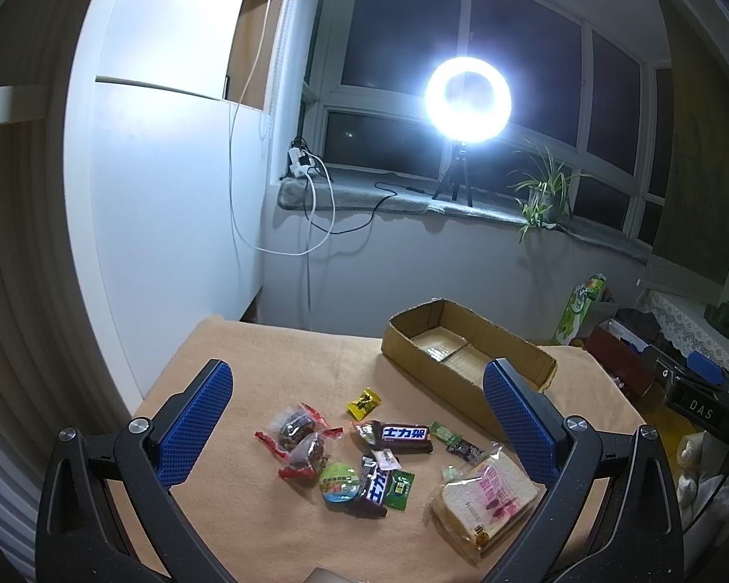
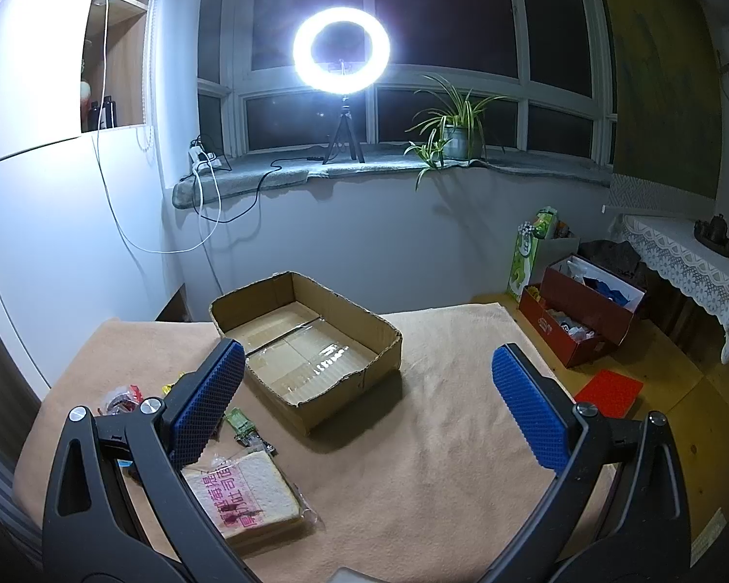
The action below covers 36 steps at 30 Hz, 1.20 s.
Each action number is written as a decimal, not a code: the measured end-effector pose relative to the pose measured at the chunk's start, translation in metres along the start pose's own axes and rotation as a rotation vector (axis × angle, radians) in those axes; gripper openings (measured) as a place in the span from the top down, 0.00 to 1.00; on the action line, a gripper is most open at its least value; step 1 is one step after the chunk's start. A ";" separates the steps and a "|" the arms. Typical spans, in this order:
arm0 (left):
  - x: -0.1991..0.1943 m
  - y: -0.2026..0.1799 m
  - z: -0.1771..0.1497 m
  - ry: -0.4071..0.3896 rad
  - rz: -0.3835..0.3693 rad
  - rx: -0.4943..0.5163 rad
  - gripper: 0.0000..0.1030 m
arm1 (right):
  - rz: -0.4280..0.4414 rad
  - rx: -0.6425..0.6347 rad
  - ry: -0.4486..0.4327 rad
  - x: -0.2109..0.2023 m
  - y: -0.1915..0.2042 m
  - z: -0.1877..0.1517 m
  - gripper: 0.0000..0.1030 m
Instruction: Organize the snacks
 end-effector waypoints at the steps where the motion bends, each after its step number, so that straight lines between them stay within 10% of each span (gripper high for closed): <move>1: 0.000 0.000 0.000 0.000 0.000 0.000 0.01 | 0.000 0.001 0.001 0.001 0.001 0.000 0.00; 36: 0.020 0.002 -0.028 0.111 -0.019 -0.004 0.01 | 0.147 0.055 0.132 0.036 -0.020 -0.033 0.00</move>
Point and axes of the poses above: each gripper's, at about its wrist camera, not at the fingertips, and x roughly the way its jaws point, y to its left, z to its top, the point moved 2 cm from there along x, roughly the way its jaws point, and after that the axes turned 15 degrees about z, right-handed, at the moved point
